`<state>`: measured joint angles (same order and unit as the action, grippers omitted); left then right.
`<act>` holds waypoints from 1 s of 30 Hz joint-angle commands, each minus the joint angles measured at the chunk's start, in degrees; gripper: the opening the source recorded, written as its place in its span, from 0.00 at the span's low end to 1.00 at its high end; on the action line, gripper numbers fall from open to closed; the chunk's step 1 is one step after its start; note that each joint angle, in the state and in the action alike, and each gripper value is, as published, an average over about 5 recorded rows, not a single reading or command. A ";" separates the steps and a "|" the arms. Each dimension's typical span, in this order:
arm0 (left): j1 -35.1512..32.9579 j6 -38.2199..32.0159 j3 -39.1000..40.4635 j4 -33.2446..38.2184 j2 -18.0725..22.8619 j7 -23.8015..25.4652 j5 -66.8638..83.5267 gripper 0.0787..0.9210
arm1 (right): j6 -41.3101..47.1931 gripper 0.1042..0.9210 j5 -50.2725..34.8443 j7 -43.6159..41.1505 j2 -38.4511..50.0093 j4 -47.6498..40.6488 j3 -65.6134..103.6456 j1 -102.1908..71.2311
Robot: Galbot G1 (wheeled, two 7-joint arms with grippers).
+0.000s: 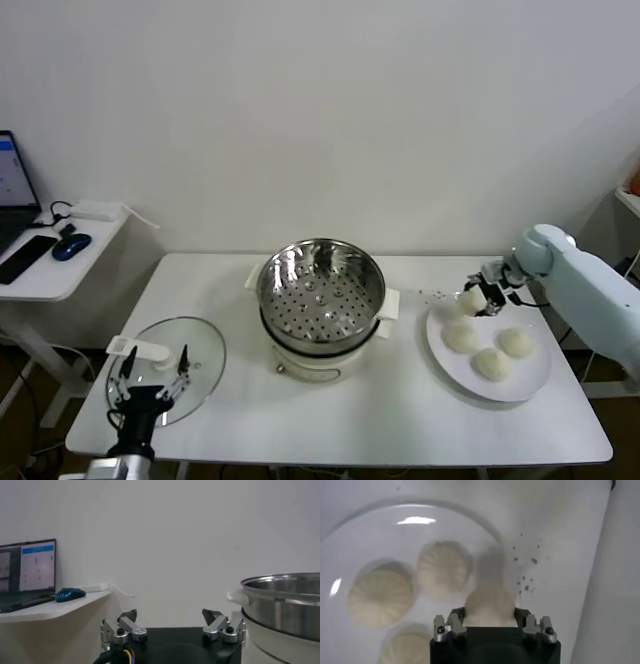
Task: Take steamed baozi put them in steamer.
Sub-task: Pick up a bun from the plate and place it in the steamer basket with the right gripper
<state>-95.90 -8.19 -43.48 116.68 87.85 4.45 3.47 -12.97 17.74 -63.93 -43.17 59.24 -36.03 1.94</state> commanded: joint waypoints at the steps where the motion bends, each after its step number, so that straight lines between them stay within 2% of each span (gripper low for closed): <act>1: -0.01 0.18 0.07 0.30 0.21 0.05 -0.36 0.88 | -1.79 0.69 -6.24 -0.21 6.06 19.10 -13.97 14.23; 7: -0.45 0.20 0.20 1.03 0.29 0.07 -0.94 0.88 | -5.32 0.70 -6.94 -0.34 3.19 24.19 -20.66 25.08; 15: -1.01 0.12 0.19 1.14 0.48 -0.01 -1.12 0.88 | -9.19 0.69 -2.64 -0.23 -6.93 27.15 -24.53 32.05; 30: -1.24 0.88 -0.42 2.14 0.04 -0.32 -0.97 0.88 | -13.40 0.71 10.93 0.94 -24.38 17.24 -23.80 24.02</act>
<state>-97.10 -7.60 -43.77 118.69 88.18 4.23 2.47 -23.90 21.42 -63.18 -58.10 79.34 -58.20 27.34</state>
